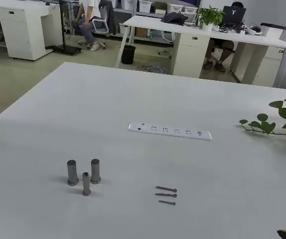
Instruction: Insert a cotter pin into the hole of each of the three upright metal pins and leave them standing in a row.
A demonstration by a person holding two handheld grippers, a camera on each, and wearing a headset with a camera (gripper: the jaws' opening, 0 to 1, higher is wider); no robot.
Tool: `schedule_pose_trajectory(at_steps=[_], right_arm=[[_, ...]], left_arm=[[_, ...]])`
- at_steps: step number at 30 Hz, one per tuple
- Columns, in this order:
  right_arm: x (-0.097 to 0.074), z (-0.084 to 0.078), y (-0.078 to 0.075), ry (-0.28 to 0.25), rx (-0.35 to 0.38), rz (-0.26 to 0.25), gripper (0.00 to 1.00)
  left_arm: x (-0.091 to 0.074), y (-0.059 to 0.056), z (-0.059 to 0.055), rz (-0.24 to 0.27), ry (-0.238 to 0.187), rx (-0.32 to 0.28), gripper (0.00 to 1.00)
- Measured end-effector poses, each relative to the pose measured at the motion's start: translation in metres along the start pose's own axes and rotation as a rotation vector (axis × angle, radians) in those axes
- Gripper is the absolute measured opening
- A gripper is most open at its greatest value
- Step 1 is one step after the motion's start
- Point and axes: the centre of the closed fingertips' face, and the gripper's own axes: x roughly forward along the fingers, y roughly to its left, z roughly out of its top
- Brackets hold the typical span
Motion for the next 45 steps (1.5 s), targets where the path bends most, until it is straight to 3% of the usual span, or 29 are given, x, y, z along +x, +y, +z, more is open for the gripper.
schedule_pose_trajectory(at_steps=[9,20,26,29,34,45], right_arm=[[0.001,-0.006,0.002,0.019,-0.006,0.005,0.98],[0.006,-0.014,0.002,0.07,-0.066,-0.018,0.98],[0.009,-0.018,0.004,0.082,-0.068,-0.006,0.97],[0.009,-0.019,0.004,0.086,-0.065,-0.006,0.97],[0.011,-0.025,0.001,0.091,-0.048,-0.013,0.97],[0.009,-0.028,-0.001,0.098,-0.037,-0.018,0.96]], left_arm=[[0.001,-0.004,-0.001,-0.011,0.014,0.02,0.96],[0.003,-0.009,0.004,-0.027,-0.012,0.007,0.9],[0.003,-0.006,0.008,-0.012,-0.021,0.024,0.89],[0.002,-0.004,0.01,-0.008,-0.026,0.042,0.83],[0.004,0.002,0.019,0.012,-0.072,0.026,0.84],[0.016,0.004,0.024,0.001,-0.072,0.023,0.78]])
